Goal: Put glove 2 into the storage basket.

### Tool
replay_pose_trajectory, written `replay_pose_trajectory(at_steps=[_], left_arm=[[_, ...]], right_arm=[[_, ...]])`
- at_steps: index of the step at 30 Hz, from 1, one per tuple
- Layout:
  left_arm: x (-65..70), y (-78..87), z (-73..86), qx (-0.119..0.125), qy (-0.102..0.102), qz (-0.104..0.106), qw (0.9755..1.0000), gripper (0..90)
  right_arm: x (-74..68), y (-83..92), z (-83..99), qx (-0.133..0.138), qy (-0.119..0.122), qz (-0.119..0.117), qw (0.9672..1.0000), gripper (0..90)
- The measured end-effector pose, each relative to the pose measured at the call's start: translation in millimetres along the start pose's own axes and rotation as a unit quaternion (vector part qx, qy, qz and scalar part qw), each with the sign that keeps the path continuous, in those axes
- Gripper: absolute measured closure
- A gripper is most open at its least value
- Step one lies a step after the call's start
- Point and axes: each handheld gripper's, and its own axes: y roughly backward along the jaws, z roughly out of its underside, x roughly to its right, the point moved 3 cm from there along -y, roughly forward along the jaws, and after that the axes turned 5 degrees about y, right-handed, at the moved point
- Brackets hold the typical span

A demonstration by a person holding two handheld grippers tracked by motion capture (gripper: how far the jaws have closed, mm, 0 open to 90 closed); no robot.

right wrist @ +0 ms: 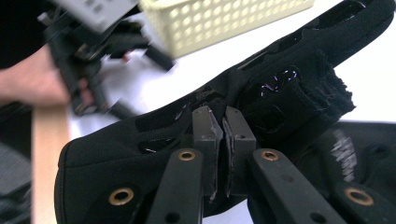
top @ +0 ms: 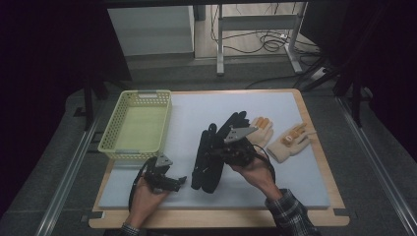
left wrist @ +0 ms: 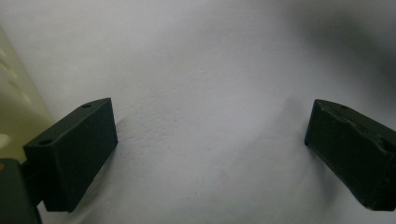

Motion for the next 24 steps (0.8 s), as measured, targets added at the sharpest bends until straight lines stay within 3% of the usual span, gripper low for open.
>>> replay_pose_trajectory(at_steps=[7,12,14,17,20,24], left_arm=[[0.0,0.1,0.0,0.0,0.0,0.0,1.0,2.8],[0.0,0.1,0.1,0.0,0.0,-0.001,1.0,2.8],[0.0,0.1,0.1,0.0,0.0,-0.001,1.0,2.8],[0.1,0.1,0.1,0.0,-0.001,-0.001,1.0,2.8],[0.1,0.1,0.1,0.0,0.0,-0.001,1.0,2.8],[-0.4,0.4,0.1,-0.002,-0.004,-0.001,1.0,2.8]], right_arm=[[-19.9,-0.2,32.2,-0.026,0.006,-0.027,0.9993,84.6],[-21.6,-9.6,53.3,-0.045,0.004,-0.035,0.9983,83.9],[-20.7,-14.6,59.8,-0.056,0.005,-0.028,0.9981,80.8],[-18.7,-17.5,64.1,-0.055,-0.001,-0.015,0.9984,66.0],[-11.6,-10.0,60.0,-0.032,-0.026,-0.008,0.9991,54.7],[8.7,1.2,51.9,-0.02,-0.058,0.034,0.9975,49.3]])
